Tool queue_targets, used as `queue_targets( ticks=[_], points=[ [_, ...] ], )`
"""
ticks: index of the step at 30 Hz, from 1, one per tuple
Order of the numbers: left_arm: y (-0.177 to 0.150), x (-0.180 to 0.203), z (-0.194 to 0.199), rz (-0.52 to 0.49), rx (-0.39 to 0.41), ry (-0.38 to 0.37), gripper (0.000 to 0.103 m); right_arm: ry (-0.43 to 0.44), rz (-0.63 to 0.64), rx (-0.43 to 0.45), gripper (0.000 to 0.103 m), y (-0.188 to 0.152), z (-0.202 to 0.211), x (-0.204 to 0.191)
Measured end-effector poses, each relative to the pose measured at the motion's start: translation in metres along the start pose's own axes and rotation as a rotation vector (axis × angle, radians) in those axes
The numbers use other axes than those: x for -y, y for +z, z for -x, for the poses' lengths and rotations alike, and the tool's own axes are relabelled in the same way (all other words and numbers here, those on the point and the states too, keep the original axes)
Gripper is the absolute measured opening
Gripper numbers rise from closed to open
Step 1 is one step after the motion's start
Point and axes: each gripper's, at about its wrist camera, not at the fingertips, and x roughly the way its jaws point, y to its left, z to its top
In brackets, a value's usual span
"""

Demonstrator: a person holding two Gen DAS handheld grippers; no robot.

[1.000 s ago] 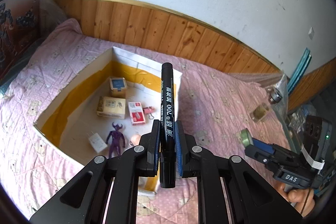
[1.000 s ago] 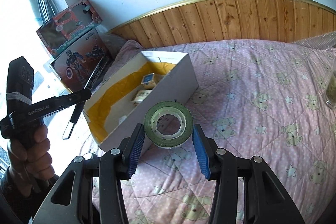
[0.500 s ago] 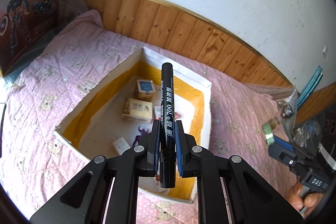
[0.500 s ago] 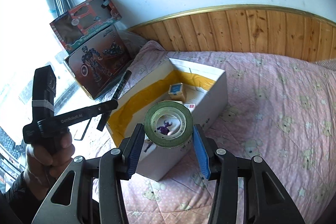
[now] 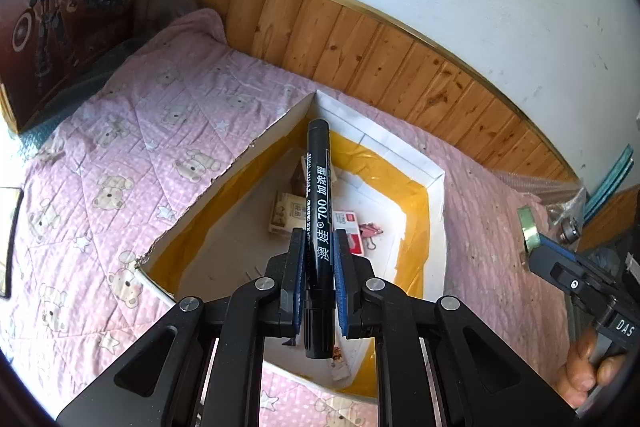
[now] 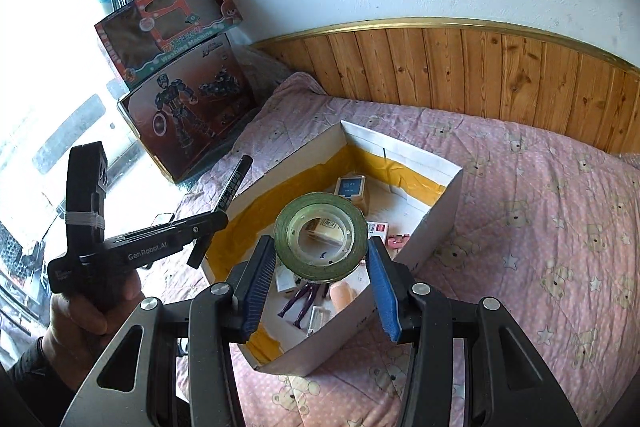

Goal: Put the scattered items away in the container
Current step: 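Carry the black marker with the left gripper while the right carries the tape roll over the box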

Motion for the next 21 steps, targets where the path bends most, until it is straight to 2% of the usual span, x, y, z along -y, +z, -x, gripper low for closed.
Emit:
queue_targets(
  ticks=[8, 21],
  points=[
    [0.000, 0.016, -0.017, -0.008, -0.034, -0.036, 0.013, -0.016, -0.029, -0.031, 0.048, 0.022, -0.030, 0.009],
    [0.017, 0.028, -0.069, 0.170, -0.133, -0.161, 0.013, -0.103, 0.004, -0.108, 0.048, 0.038, -0.075, 0.024]
  ],
)
